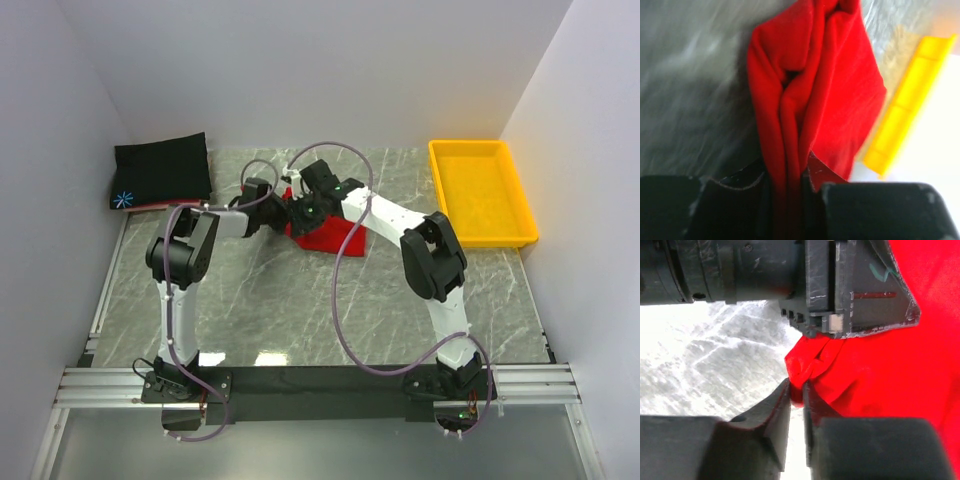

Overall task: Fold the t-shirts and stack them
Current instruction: Neatly place the folded tshirt to the corner

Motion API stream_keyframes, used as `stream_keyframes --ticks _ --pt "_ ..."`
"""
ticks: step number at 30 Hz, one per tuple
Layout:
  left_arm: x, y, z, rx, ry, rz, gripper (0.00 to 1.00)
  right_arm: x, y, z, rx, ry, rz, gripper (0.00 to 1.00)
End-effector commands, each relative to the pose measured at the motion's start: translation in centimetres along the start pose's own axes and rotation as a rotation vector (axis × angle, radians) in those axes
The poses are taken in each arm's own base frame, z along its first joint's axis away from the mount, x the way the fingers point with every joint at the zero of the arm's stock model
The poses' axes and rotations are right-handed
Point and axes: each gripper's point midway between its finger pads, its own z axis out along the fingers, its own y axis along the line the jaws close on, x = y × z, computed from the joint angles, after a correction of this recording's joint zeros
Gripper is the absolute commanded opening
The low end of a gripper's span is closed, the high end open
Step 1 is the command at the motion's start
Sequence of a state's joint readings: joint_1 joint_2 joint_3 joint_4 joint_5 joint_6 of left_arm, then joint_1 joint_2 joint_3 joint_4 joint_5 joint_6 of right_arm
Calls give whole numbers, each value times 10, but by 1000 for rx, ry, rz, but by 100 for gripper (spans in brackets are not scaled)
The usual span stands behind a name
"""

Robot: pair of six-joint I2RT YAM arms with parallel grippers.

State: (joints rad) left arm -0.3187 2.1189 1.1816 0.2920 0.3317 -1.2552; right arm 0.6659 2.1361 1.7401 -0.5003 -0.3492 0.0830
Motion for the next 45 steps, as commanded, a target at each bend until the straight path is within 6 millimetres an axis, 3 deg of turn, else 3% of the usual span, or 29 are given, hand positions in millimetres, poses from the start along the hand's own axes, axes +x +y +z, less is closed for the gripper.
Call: stream_keyframes --ticks 1,2,3,4,5,9,11,12,15,20,24,33,45 --pt "-40 19 0 -188 -117 263 23 -21 -7 -37 4 -32 30 38" --pt "-49 16 -4 -204 -136 310 23 -22 -11 -45 5 -39 30 49" --pt "-63 10 -10 -237 -164 406 23 -23 -13 -58 10 -55 28 53" --pt "-75 6 -17 -252 -187 441 23 -23 -20 -66 19 -59 32 67" --pt "-88 -6 -22 -250 -217 478 22 -24 -31 -75 36 -67 24 67" --pt "-122 -19 -44 -301 -268 630 20 -26 -55 -105 105 -87 2 69" --pt "-136 -16 -53 -360 -285 673 16 -25 -65 -111 134 -86 5 69" --pt "-148 -28 -59 -364 -308 722 14 -25 -71 -115 144 -90 14 70" --pt "-173 -45 -76 -387 -353 799 12 -22 -80 -119 161 -85 33 70" --pt "-211 -84 -109 -378 -407 913 19 -18 -81 -119 161 -79 34 70" --pt "-242 -93 -126 -402 -417 939 18 -14 -82 -117 156 -64 31 70" --pt "-267 -129 -166 -367 -494 958 8 -13 -84 -115 161 -56 25 70" --pt "-265 -170 -213 -235 -541 954 4 -9 -85 -110 157 -28 2 69"
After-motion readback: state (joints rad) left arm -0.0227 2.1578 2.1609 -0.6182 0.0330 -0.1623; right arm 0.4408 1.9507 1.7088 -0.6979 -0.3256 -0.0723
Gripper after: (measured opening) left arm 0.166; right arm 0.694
